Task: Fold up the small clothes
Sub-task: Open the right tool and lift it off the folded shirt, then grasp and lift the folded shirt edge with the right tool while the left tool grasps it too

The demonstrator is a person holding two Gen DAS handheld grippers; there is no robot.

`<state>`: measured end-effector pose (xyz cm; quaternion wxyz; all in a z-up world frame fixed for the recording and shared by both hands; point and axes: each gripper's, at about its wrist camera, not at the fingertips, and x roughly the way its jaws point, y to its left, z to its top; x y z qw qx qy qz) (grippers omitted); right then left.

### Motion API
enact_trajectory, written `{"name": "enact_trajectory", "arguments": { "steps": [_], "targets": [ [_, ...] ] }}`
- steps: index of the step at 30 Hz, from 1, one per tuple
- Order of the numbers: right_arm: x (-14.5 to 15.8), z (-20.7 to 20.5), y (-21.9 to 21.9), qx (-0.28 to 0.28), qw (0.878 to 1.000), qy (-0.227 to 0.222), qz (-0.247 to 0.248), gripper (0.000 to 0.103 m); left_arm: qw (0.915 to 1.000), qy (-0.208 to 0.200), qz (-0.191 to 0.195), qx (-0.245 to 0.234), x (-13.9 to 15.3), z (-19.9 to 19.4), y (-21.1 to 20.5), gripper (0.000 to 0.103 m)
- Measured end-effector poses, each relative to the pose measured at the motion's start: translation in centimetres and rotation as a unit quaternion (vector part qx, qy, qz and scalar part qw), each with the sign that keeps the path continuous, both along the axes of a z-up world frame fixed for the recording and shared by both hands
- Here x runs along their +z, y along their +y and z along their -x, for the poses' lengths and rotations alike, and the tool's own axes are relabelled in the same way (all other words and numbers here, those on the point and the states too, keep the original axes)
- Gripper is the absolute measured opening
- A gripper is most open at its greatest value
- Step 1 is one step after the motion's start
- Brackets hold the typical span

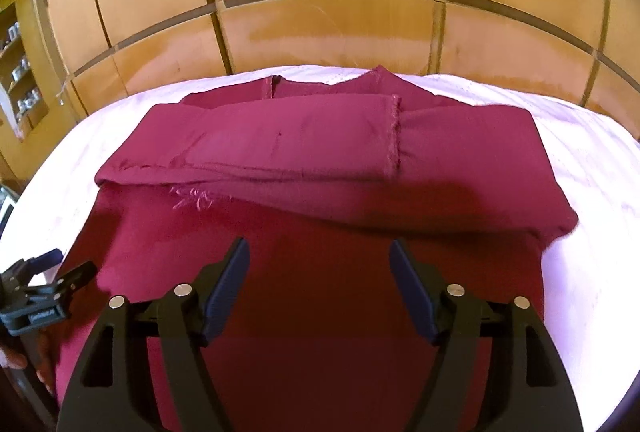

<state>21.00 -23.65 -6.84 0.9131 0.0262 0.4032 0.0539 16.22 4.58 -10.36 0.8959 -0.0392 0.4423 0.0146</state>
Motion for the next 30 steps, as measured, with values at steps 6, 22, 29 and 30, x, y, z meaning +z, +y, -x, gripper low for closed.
{"name": "enact_trajectory", "arguments": {
  "steps": [6, 22, 29, 30],
  "targets": [
    [-0.3, 2.9, -1.1, -0.005, 1.000, 0.008, -0.005, 0.071, 0.9995, -0.003, 0.014, -0.027, 0.0, 2.0, 0.8, 0.101],
    [1.6, 9.3, -6.7, -0.019, 0.997, 0.001, -0.071, 0.079, 0.9965, -0.008, 0.057, -0.061, 0.3, 6.2, 4.5, 0.101],
    [0.9, 13.6, -14.3, -0.078, 0.975, 0.024, -0.206, 0.064, 0.9881, 0.001, 0.123, -0.092, 0.4, 8.0, 7.0, 0.100],
    [0.4, 14.3, -15.2, -0.082, 0.970, 0.029, -0.226, 0.063, 0.9858, 0.003, 0.138, -0.096, 0.4, 8.1, 7.2, 0.100]
  ]
}}
